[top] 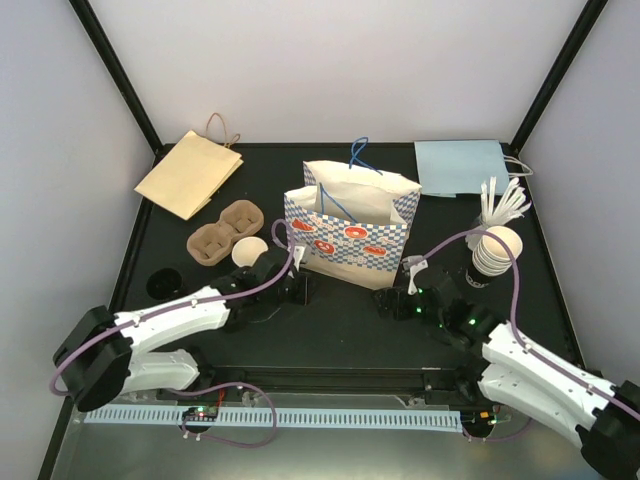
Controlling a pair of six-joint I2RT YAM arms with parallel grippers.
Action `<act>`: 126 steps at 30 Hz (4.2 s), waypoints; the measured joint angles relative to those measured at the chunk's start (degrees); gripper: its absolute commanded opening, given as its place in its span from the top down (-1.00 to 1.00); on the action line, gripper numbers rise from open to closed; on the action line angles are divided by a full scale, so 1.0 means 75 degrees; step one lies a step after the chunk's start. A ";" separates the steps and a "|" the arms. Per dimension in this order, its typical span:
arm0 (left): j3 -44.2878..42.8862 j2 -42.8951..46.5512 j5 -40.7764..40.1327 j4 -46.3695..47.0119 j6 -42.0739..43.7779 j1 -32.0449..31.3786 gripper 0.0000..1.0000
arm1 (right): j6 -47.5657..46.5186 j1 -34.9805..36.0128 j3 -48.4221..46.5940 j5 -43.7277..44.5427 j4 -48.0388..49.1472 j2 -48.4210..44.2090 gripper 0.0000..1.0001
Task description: Pack the takeout coffee
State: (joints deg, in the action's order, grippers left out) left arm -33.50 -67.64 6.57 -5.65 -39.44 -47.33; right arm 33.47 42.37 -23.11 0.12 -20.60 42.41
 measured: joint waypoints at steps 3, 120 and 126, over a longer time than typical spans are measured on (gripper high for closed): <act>0.0003 -0.0309 -0.0020 0.0265 -0.0099 -0.0003 0.97 | 0.0119 -0.0015 0.0122 0.0055 0.0326 0.0434 -0.85; -0.2273 0.3217 -0.2393 -0.6843 0.1530 0.6347 -0.66 | -0.0653 -0.1976 -0.1247 -0.0411 0.0198 0.2299 -1.00; -0.2276 0.2894 -0.2326 -0.6939 0.1708 0.6816 -0.41 | -0.0656 -0.1976 -0.0294 -0.0510 0.0997 0.1906 -1.00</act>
State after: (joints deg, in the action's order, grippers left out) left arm -50.57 -45.93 -10.87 -57.69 -26.63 3.79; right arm 28.56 27.55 -25.32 -3.70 -13.13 56.71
